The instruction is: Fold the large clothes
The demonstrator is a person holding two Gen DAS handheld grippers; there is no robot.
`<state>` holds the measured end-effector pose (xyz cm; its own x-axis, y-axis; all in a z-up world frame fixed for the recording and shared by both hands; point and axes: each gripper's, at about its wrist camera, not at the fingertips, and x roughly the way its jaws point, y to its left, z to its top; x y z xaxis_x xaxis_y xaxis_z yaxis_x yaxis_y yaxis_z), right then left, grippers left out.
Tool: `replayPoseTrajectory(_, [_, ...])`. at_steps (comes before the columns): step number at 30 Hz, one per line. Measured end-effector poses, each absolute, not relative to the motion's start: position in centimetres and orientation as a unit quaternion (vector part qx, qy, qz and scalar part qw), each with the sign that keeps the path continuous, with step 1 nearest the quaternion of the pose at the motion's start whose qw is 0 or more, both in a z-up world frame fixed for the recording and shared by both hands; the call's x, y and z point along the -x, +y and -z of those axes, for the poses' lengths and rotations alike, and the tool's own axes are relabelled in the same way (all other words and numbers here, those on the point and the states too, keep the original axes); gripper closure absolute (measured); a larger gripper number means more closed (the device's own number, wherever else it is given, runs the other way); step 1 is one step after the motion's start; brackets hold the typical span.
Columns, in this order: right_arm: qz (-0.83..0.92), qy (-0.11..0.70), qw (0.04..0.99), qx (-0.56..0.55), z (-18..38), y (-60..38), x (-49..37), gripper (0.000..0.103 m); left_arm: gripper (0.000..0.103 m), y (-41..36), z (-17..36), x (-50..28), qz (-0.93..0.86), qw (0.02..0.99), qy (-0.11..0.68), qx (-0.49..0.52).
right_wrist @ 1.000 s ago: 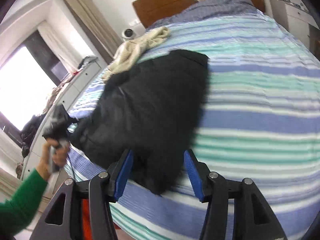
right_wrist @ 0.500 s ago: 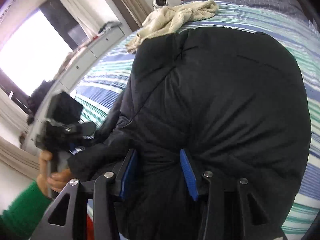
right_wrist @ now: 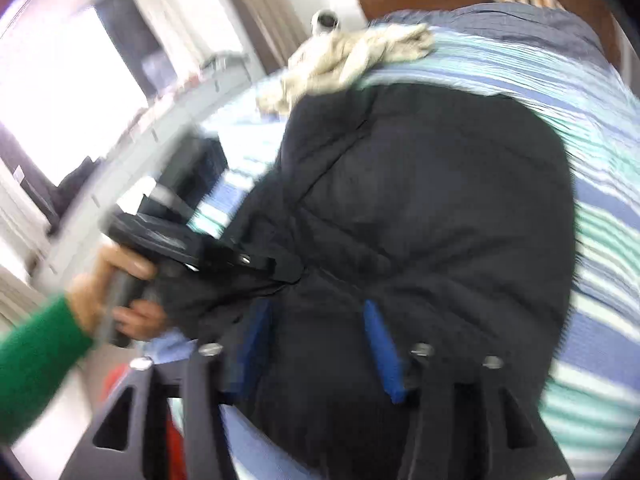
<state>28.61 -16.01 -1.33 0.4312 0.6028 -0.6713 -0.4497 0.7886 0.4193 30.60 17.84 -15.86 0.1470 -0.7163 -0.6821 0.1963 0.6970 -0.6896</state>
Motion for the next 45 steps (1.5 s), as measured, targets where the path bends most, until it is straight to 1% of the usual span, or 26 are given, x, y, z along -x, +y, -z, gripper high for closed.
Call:
replayPoseTrajectory(1, [-0.301,0.425,0.847,-0.106,1.3,-17.6,-28.3,0.016,0.002,17.6,15.8,-30.5,0.313,0.725,0.57,0.226])
replayPoseTrajectory(2, [-0.274,0.421,0.853,-0.139,1.9,-20.8,-28.1,0.016,0.001,17.6,15.8,-30.1,0.312,0.727,0.57,0.223])
replayPoseTrajectory(4, [-0.248,0.451,0.839,-0.177,4.1,-24.0,-28.8,0.016,0.0,17.1,15.6,-29.6,0.308,0.731,0.571,0.21])
replayPoseTrajectory(6, [-0.245,0.491,0.8,-0.244,7.5,-26.8,-29.2,0.016,0.0,16.3,15.2,-29.6,0.304,0.734,0.573,0.203])
replayPoseTrajectory(7, [-0.259,0.49,0.788,-0.269,8.5,-27.5,-29.0,0.016,0.0,16.1,15.1,-29.6,0.302,0.734,0.574,0.202])
replayPoseTrajectory(11, [-0.299,0.47,0.771,-0.308,9.9,-27.5,-30.0,0.017,0.0,15.0,14.4,-30.0,0.298,0.733,0.579,0.198])
replayPoseTrajectory(14, [-0.325,0.508,0.731,-0.32,12.3,-25.7,-32.7,0.018,0.0,13.5,14.2,-30.1,0.286,0.737,0.581,0.194])
replayPoseTrajectory(17, [-0.339,0.511,0.712,-0.341,14.1,-24.9,-33.8,0.018,0.001,11.9,13.8,-30.6,0.269,0.756,0.57,0.176])
replayPoseTrajectory(18, [-0.34,0.507,0.718,-0.334,13.9,-24.6,-33.9,0.019,0.008,11.3,13.4,-30.0,0.26,0.768,0.562,0.165])
replayPoseTrajectory(19, [-0.341,0.502,0.726,-0.323,13.5,-24.3,-33.8,0.029,0.019,10.9,12.9,-29.6,0.253,0.778,0.552,0.161])
replayPoseTrajectory(20, [-0.342,0.493,0.741,-0.301,12.3,-23.9,-33.5,0.037,0.025,10.6,12.2,-29.0,0.249,0.786,0.542,0.165])
replayPoseTrajectory(22, [-0.344,0.476,0.762,-0.272,10.5,-23.1,-33.4,0.043,0.045,10.3,10.9,-28.2,0.243,0.796,0.528,0.171])
replayPoseTrajectory(24, [-0.349,0.457,0.782,-0.241,8.8,-22.2,-32.6,0.045,0.053,10.3,9.4,-27.3,0.243,0.805,0.511,0.18])
replayPoseTrajectory(25, [-0.357,0.439,0.794,-0.223,7.3,-21.7,-32.0,0.045,0.055,10.3,8.5,-26.9,0.244,0.808,0.503,0.187])
replayPoseTrajectory(27, [-0.374,0.407,0.808,-0.202,4.8,-21.5,-30.8,0.046,0.056,10.1,6.8,-26.3,0.255,0.813,0.486,0.196])
replayPoseTrajectory(31, [-0.403,0.35,0.827,-0.177,-0.3,-21.0,-31.2,0.046,0.056,9.6,1.9,-26.8,0.266,0.835,0.443,0.188])
replayPoseTrajectory(35, [-0.421,0.313,0.834,-0.17,-3.7,-21.6,-34.8,0.046,0.056,7.6,-2.8,-30.7,0.266,0.857,0.406,0.175])
replayPoseTrajectory(37, [-0.423,0.303,0.837,-0.167,-4.8,-22.3,-37.4,0.046,0.056,6.2,-3.9,-33.5,0.26,0.863,0.4,0.168])
replayPoseTrajectory(39, [-0.424,0.302,0.836,-0.172,-4.7,-23.3,-39.7,0.046,0.056,5.1,-3.8,-36.4,0.255,0.863,0.402,0.167])
replayPoseTrajectory(41, [-0.416,0.311,0.836,-0.177,-3.7,-24.1,-42.9,0.046,0.053,3.5,-2.5,-39.4,0.247,0.86,0.413,0.168])
replayPoseTrajectory(43, [-0.41,0.335,0.827,-0.189,-1.6,-25.0,-45.2,0.046,0.042,1.3,0.6,-42.7,0.228,0.852,0.442,0.162])
replayPoseTrajectory(44, [-0.398,0.365,0.818,-0.201,0.5,-25.7,-46.9,0.044,0.039,0.5,2.3,-43.7,0.218,0.847,0.457,0.163])
replayPoseTrajectory(45, [-0.38,0.397,0.808,-0.214,2.3,-26.2,-48.2,0.04,0.031,-0.6,4.9,-44.9,0.198,0.837,0.483,0.161])
